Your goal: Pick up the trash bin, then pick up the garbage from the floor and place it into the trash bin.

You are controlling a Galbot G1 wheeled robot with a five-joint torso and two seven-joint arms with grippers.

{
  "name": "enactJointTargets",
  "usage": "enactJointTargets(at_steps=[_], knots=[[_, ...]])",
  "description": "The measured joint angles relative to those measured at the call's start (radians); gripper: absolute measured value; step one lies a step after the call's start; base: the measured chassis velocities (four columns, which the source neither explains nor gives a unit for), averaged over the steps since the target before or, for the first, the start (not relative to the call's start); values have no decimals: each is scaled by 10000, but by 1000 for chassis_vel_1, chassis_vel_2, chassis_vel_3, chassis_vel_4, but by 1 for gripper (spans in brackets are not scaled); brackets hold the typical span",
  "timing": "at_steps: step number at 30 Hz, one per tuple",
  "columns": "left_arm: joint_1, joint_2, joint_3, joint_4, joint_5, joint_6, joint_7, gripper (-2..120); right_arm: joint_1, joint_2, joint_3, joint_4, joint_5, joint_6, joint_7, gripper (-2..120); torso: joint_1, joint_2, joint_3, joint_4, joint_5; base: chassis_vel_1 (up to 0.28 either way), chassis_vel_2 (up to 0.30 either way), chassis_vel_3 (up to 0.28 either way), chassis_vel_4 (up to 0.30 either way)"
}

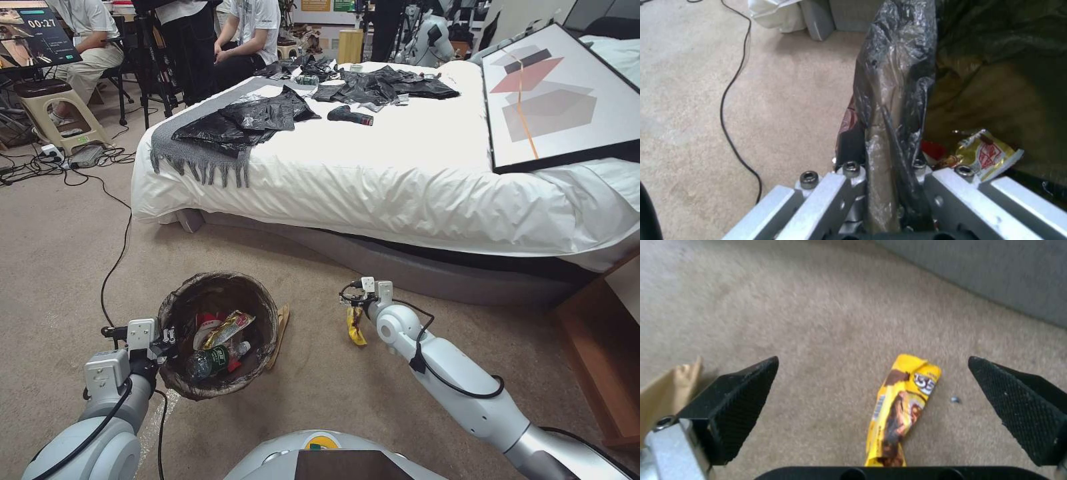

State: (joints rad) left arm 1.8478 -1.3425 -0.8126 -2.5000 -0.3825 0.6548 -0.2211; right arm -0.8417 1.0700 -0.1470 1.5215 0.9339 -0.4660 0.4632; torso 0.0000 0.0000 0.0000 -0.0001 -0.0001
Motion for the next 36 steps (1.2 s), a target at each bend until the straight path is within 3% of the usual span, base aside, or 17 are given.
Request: enactJointTargets(at_steps=[18,25,36], knots=[[-31,-11,17,0,44,0,30,3,524,1676,-176,-2196,-2,18,273,100,0,0,0,1,-1,0,0,0,0],[-13,11,-69,0,39,-1,47,3,557,1887,-49,-2779,-67,25,380,100,0,0,0,0,1,0,0,0,0],[-13,-10,-10,0,74,-6,69,3,426,1772,97,-2729,-92,20,588,100,0,0,0,0,2,0,0,0,0]])
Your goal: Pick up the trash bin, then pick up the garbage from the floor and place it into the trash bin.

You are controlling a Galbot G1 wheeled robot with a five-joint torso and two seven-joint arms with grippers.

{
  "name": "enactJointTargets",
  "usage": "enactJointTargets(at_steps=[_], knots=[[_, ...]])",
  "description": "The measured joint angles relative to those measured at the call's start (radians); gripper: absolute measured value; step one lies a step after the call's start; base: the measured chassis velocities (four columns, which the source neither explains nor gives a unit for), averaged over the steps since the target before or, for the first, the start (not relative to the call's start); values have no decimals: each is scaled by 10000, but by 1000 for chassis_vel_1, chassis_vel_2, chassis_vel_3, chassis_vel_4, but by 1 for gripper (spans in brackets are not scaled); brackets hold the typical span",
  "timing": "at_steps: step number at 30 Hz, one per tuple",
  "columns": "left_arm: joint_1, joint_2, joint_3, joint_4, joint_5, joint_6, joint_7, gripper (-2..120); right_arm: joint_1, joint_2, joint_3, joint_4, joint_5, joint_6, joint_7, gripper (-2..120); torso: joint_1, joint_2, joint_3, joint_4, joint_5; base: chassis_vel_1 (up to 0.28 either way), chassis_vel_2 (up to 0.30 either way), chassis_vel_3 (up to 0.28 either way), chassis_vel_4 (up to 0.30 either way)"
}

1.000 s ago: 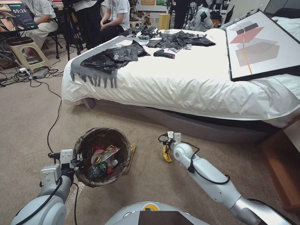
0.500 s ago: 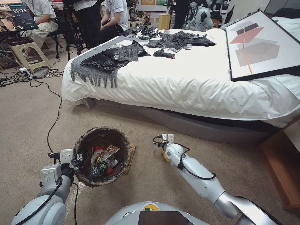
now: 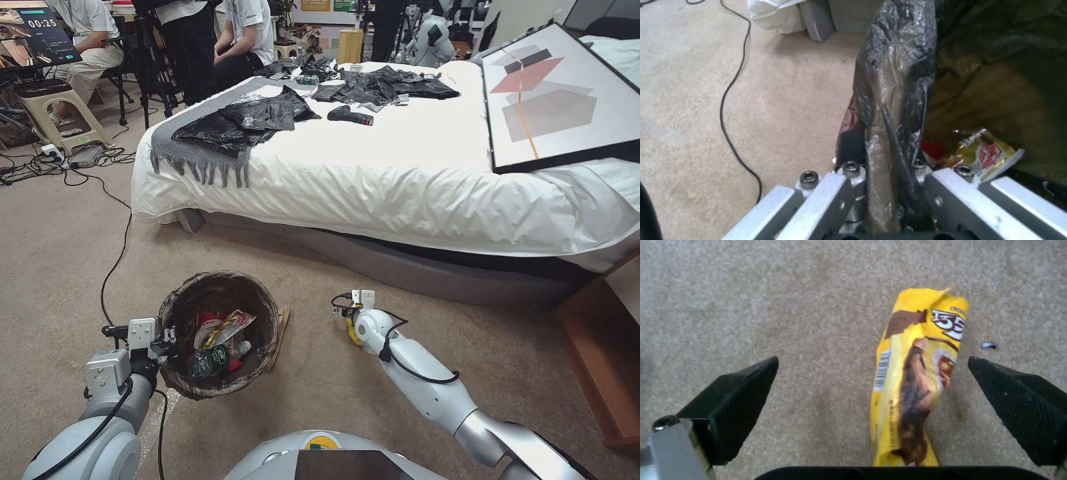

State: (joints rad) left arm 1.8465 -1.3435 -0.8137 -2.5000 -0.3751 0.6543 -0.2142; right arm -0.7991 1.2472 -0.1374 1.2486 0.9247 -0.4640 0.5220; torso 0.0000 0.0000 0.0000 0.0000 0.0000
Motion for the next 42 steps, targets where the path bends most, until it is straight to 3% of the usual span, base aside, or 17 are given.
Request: enactJointTargets(at_steps=[30,33,36,42], knots=[[26,59,13,0,-2,15,3,3,239,558,205,-1972,-697,338,-445,99,0,0,0,0,0,0,0,0,0],[37,50,13,0,-2,17,2,3,238,596,205,-1984,-713,343,-457,96,0,0,0,1,0,0,0,0,0],[47,24,19,0,14,18,0,3,172,598,194,-1925,-751,347,-458,80,0,0,0,0,0,0,0,0,0],[55,5,49,0,45,18,0,3,98,573,195,-1845,-750,353,-470,65,0,0,0,0,-1,0,0,0,0]])
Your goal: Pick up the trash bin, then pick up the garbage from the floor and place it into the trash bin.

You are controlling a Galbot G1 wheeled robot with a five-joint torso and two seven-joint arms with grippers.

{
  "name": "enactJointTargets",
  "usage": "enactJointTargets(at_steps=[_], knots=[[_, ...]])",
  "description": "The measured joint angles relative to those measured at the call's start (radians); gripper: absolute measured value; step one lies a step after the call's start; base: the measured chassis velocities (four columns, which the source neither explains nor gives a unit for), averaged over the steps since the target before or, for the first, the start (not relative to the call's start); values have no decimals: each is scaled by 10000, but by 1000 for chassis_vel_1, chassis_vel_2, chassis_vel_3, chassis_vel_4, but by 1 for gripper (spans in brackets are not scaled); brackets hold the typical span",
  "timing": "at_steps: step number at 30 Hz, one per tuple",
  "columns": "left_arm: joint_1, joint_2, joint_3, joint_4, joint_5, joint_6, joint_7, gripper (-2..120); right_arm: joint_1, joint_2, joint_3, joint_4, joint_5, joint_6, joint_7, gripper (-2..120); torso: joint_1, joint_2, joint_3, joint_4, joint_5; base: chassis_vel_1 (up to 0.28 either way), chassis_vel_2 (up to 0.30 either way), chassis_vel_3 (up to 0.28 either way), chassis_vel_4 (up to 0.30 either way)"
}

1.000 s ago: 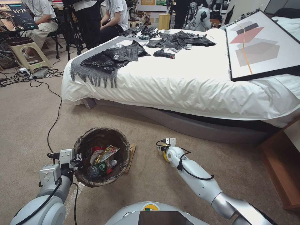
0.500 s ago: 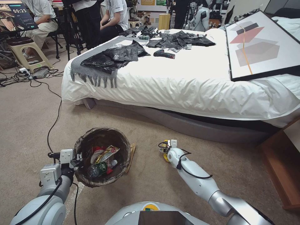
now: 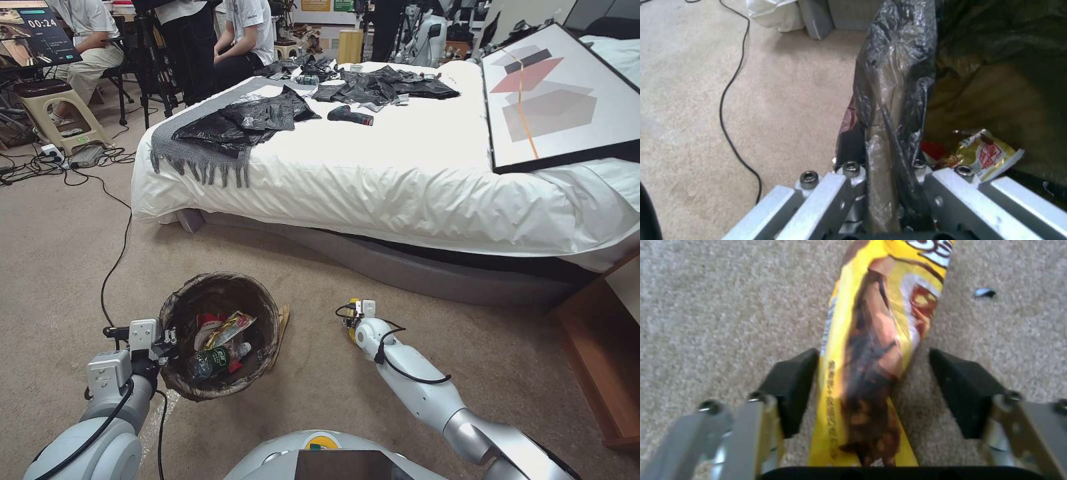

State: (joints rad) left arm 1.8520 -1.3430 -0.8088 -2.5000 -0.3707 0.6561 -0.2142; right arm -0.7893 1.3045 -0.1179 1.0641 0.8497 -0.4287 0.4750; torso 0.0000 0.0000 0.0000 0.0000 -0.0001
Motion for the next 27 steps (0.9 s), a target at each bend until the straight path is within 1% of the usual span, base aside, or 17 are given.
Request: enactJointTargets(at_steps=[1,3,5,6,9,10,11,13,14,15,16,19,22,23,25,26,27], knots=[[18,-10,16,0,50,0,0,3,-67,-41,16,53,-25,20,-5,53,0,0,0,-2,-2,0,0,0,0],[21,-11,20,0,61,0,0,3,-86,-50,22,81,-27,25,-7,51,0,0,0,-2,-2,0,0,0,0],[31,-23,49,0,74,-5,-1,3,-132,-65,36,149,-21,42,-11,39,0,0,0,-1,-1,0,0,0,0],[31,-23,49,0,74,-5,-1,3,-132,-65,36,149,-21,42,-11,39,0,0,0,-1,-1,0,0,0,0],[44,-43,76,0,91,-8,-1,3,-145,-55,66,156,-12,48,-9,25,0,0,0,1,0,0,0,0,0],[44,-43,76,0,91,-8,-1,3,-145,-55,66,156,-12,48,-9,25,0,0,0,1,0,0,0,0,0],[47,-45,80,0,102,-10,-1,3,-146,-53,74,154,-10,53,-9,22,0,0,0,1,0,0,0,0,0],[58,-49,91,0,137,-19,1,3,-154,-32,94,141,-8,78,-22,10,0,0,0,1,1,0,0,0,0],[58,-49,91,0,137,-19,1,3,-154,-32,94,141,-8,78,-22,10,0,0,0,1,1,0,0,0,0],[61,-49,95,0,147,-24,2,3,-158,-22,100,136,-6,91,-28,7,0,0,0,1,1,0,0,0,0],[63,-50,101,0,157,-29,3,3,-171,-8,112,136,-1,118,-43,0,0,0,0,2,2,0,0,0,0],[63,-52,113,0,167,-31,4,3,-216,-4,149,172,-88,171,-94,0,0,0,0,1,2,0,0,0,0],[59,-49,119,0,170,-32,4,3,-335,-57,210,486,-471,279,-168,0,0,0,0,0,2,0,0,0,0],[58,-44,118,0,170,-32,2,3,-389,-115,234,692,-616,302,-205,0,0,0,0,1,3,0,0,0,0],[58,-26,115,0,170,-31,1,3,-574,-358,350,1491,-1056,390,-284,0,0,0,0,0,1,0,0,0,0],[58,-26,115,0,170,-31,1,3,-574,-358,350,1491,-1056,390,-284,0,0,0,0,0,1,0,0,0,0],[59,-19,114,0,168,-30,1,3,-645,-447,400,1800,-1184,430,-295,0,0,0,0,-1,1,0,0,0,0]])
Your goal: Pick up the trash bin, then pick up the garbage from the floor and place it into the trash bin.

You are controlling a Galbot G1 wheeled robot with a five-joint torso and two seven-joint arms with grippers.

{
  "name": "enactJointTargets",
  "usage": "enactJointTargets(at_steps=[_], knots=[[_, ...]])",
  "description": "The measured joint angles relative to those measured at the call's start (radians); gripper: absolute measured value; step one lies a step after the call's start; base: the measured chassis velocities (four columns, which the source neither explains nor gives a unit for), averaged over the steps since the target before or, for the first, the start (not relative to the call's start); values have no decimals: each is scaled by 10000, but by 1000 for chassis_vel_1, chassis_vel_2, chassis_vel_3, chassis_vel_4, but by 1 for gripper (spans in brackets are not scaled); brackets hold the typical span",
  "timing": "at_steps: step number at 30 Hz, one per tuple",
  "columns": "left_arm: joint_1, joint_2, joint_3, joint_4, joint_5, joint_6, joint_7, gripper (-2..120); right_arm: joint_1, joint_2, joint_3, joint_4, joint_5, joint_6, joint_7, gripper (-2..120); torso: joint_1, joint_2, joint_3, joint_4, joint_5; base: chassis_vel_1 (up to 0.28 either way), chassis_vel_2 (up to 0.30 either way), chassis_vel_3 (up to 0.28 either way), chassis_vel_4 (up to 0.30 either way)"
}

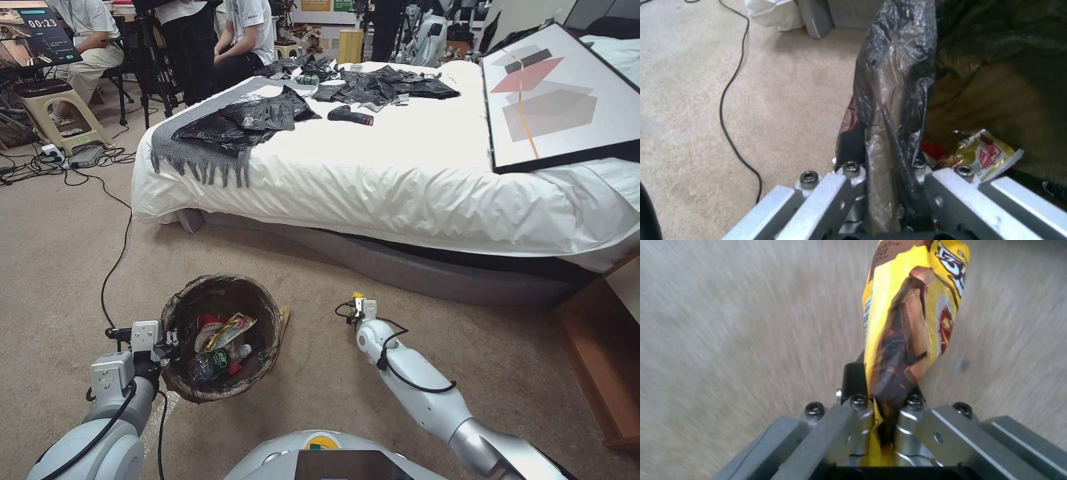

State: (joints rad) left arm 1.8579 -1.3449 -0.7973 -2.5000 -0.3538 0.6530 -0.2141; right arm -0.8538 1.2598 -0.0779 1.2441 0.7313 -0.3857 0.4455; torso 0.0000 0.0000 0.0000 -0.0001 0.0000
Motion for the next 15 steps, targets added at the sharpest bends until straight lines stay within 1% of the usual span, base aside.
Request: enactJointTargets(at_steps=[2,4,5,6,8,9,12,13,15], knots=[[13,36,-25,0,-20,3,0,3,-195,-291,197,1029,-258,92,3,0,0,0,0,2,1,0,0,0,0],[15,43,-30,0,-26,4,0,3,-218,-338,219,1156,-272,98,6,0,0,0,0,3,2,0,0,0,0],[22,66,-52,0,-64,10,-12,3,-310,-530,314,1646,-300,116,23,0,0,0,0,2,0,0,0,0,0],[22,66,-52,0,-64,10,-12,3,-310,-530,314,1646,-300,116,23,0,0,0,0,2,0,0,0,0,0],[48,94,-67,0,-184,40,-55,3,-491,-1087,575,3042,-294,82,119,0,0,0,0,-1,3,0,0,0,0],[48,94,-67,0,-184,40,-55,3,-491,-1087,575,3042,-294,82,119,0,0,0,0,-1,3,0,0,0,0],[68,107,-58,0,-193,54,-72,3,-536,-1613,781,4409,-141,-25,236,0,-1,0,0,-1,-1,0,0,0,0],[68,107,-58,0,-193,54,-72,3,-536,-1613,781,4409,-141,-25,236,0,-1,0,0,-1,-1,0,0,0,0],[105,124,-17,0,-192,70,-89,3,-402,-2076,862,5779,254,-175,407,0,-1,0,-1,0,0,0,0,0,0]])
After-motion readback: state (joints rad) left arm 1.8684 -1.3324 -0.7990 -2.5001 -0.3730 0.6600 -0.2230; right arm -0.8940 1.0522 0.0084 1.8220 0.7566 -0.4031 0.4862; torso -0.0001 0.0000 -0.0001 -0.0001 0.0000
